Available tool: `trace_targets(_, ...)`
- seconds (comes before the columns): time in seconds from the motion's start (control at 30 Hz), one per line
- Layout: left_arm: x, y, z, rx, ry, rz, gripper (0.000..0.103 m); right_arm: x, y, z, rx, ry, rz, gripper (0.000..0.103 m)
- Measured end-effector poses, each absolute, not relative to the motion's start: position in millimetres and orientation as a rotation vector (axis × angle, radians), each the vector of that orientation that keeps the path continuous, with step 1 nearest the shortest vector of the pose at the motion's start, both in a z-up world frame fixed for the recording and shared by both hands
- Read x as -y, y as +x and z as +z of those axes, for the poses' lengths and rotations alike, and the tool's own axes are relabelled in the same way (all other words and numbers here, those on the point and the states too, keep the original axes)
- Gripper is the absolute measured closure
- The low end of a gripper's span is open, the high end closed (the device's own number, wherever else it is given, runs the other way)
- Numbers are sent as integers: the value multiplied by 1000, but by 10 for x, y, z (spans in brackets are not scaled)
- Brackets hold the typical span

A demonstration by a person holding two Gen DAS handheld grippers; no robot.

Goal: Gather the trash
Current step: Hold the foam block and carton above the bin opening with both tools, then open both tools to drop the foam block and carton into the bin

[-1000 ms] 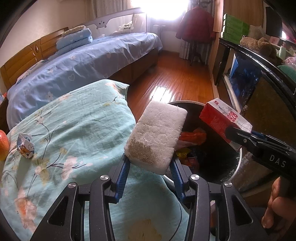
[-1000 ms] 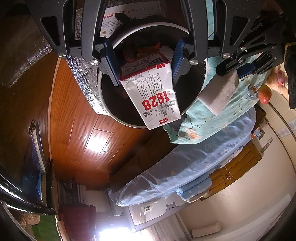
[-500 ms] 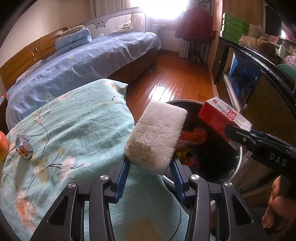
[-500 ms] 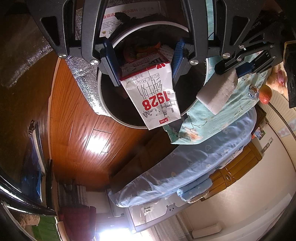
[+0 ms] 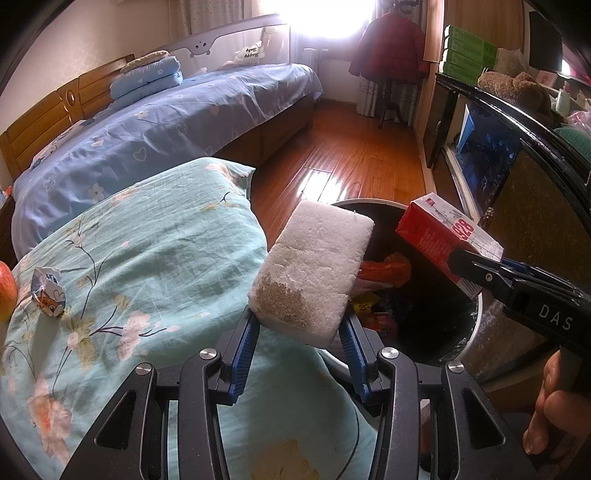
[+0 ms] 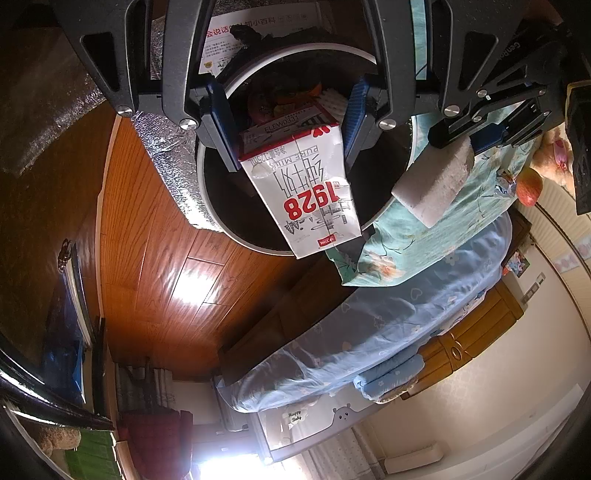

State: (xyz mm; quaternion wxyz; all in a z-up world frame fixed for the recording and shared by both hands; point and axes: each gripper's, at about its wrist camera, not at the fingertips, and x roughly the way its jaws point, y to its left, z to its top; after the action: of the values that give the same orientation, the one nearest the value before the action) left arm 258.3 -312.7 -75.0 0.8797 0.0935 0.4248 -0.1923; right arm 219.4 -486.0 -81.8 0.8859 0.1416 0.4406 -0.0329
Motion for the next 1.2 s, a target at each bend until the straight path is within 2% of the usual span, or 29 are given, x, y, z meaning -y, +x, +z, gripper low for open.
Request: trace_targets(1.2, 3130, 2623, -737, -899, 186, -417, 55, 4907, 2198, -813, -927, 323, -61, 48)
